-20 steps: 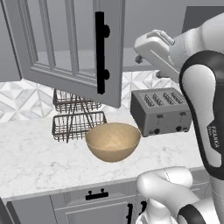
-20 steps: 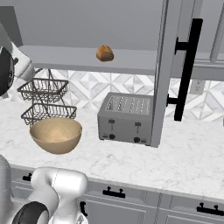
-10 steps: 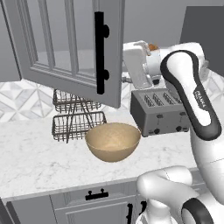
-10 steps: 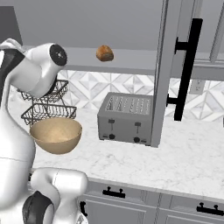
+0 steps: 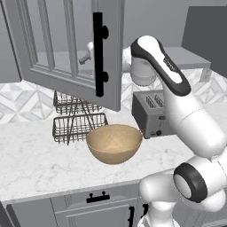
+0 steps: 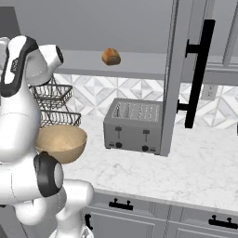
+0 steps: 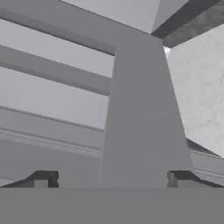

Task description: Open the cabinet, pick up the bread from the cabinet and place it in the basket. Then move the basket to the dining counter.

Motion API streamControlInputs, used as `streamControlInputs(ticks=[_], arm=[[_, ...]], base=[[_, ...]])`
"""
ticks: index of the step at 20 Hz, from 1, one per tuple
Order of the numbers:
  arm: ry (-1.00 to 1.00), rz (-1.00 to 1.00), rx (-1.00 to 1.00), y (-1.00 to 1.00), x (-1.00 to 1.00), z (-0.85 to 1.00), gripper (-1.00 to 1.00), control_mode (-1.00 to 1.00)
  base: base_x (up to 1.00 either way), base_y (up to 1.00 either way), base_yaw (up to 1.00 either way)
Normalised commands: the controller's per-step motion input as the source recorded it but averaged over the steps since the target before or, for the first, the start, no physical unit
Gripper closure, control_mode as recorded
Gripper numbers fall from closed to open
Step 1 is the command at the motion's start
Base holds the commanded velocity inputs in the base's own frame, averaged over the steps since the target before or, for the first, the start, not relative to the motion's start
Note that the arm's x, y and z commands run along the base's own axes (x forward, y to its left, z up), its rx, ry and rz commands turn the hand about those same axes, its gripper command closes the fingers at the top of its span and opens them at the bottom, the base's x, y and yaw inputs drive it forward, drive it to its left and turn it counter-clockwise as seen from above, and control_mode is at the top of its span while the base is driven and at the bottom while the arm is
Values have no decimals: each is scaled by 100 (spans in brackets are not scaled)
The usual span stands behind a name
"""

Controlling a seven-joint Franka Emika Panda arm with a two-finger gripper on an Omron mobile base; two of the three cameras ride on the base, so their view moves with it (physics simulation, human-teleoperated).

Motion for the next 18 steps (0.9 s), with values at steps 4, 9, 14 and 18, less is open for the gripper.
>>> streamControlInputs(ticks=[4,9,14,18], arm=[[0,29,0,100,-82,-41,-100,-100],[-11,3,-1,100,-64,-43,-100,-100],[-29,-16,-8,52,-4,0,-100,-100],[-49,-28,-24,-61,-1,2,-100,-100]], base=[[0,0,0],[0,0,0],[0,0,0],[0,0,0]])
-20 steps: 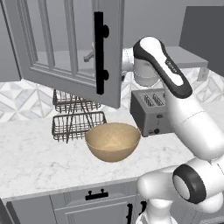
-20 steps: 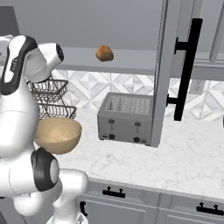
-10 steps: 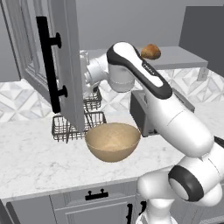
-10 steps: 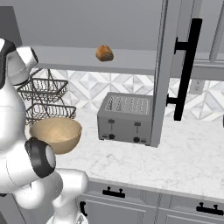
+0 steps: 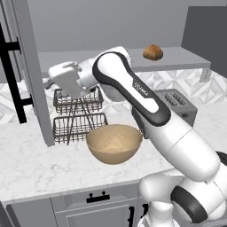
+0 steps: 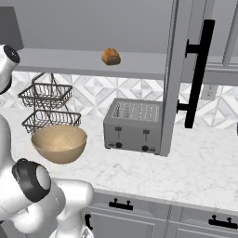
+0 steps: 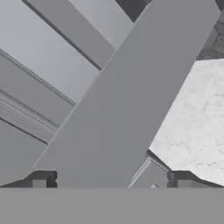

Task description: Open the cabinet, pick up the bread from the cabinet and place it in the basket. Then move the basket to the dining counter.

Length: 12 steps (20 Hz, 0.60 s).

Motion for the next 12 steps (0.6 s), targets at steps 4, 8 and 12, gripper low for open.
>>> streamControlInputs(ticks=[4,8,12], arm=[[-23,-23,-23,-100,0,3,-100,-100],[-20,-18,-15,-100,6,0,-100,-100],[-9,-17,-8,-100,4,14,-100,-100]], base=[[0,0,0],[0,0,0],[0,0,0]])
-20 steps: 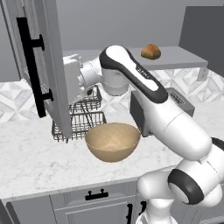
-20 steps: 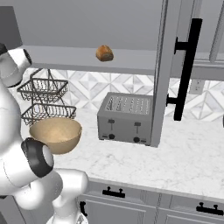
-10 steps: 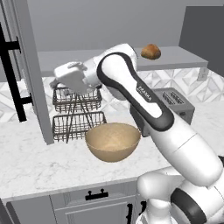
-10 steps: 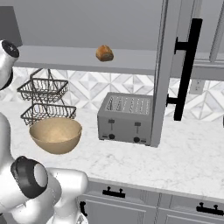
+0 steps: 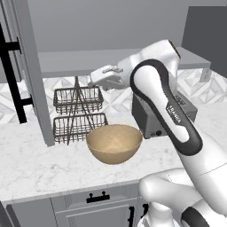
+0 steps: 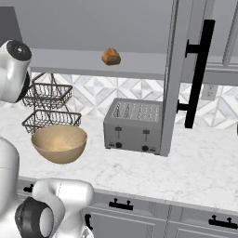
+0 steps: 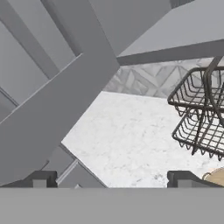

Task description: Open the cabinet, pick up the bread from the cabinet and place it in the basket. Then move the basket to the dining counter.

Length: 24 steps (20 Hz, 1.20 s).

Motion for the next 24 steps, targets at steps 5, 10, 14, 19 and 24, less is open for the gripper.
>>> streamControlInputs(ticks=[5,10,14,19,24], arm=[[-14,-20,-12,-100,0,41,-100,-100],[-26,-15,-24,-100,-3,16,-100,-100],[-12,-19,-17,-100,7,14,-100,-100],[8,-21,2,-100,7,62,-100,-100],[4,-21,0,-100,15,27,-100,-100]], base=[[0,0,0],[0,0,0],[0,0,0],[0,0,0],[0,0,0]])
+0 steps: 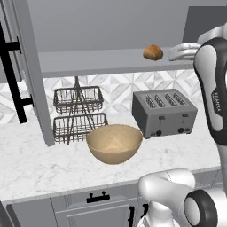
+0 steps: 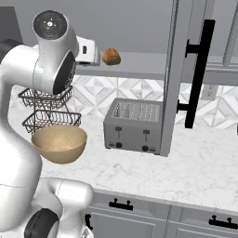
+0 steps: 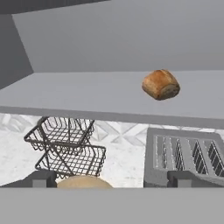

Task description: Open the cabinet, pick up the bread from the cabinet and place it in the basket. Then move the basket to the dining counter.

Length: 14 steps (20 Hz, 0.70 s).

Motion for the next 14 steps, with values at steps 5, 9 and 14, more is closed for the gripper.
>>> streamControlInputs(ticks=[5,9,14], arm=[[-38,-8,-5,-12,37,-68,-100,-100],[-3,-1,15,-54,79,2,-100,-100],[20,0,18,-15,81,40,-100,-100]], base=[[0,0,0],[0,0,0],[0,0,0]])
